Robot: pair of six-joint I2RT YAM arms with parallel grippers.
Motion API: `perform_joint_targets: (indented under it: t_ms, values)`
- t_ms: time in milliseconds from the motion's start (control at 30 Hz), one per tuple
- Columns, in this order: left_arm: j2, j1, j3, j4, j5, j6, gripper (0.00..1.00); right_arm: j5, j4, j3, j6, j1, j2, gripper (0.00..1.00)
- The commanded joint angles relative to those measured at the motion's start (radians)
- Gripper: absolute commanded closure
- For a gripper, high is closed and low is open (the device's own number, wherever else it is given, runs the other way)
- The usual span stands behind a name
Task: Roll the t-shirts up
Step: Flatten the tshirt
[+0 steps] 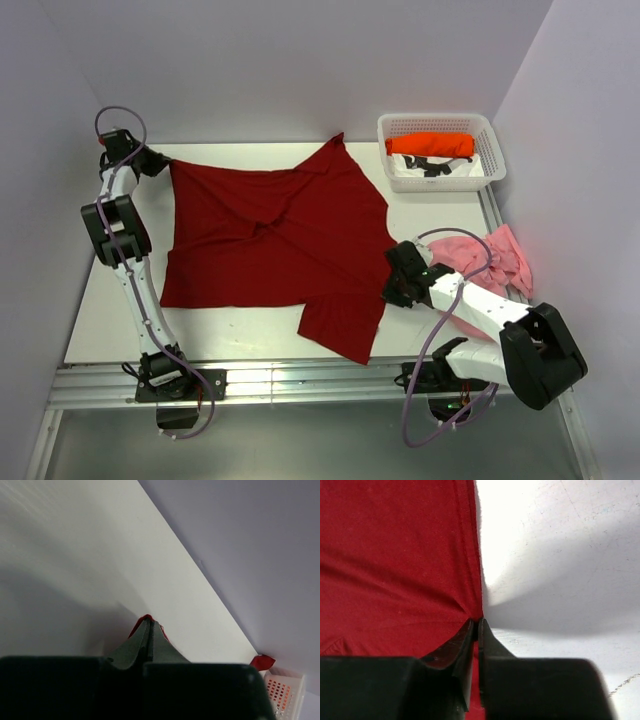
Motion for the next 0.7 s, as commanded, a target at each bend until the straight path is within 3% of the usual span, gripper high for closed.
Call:
perform_joint_targets:
  t_ms: [0,100,167,200,433,667]
  values:
    - [0.007,0.016,0.028,0.094,0.029,-0.019,0.91,0.026,-0.083,0.018,-0.017,-0.006,0.039,0.88]
    - [-0.018,0.008,-0.012,0.122,0.04,-0.016,0.73,0.024,-0.085,0.058,-0.043,-0.005,0.049,0.64]
    - [-0.044,-0.001,-0.047,0.136,0.034,-0.012,0.68,0.044,-0.102,0.093,-0.065,-0.003,0.035,0.49]
    - [-0.05,-0.004,-0.055,0.137,0.034,-0.007,0.65,0.046,-0.103,0.104,-0.077,-0.003,0.018,0.46]
    - [-0.129,-0.016,-0.181,0.151,0.069,0.001,0.64,-0.003,-0.052,0.222,-0.233,0.06,0.006,0.46]
    - [-0.284,-0.015,-0.371,0.163,0.08,0.019,0.6,-0.033,0.019,0.409,-0.286,0.238,0.223,0.53]
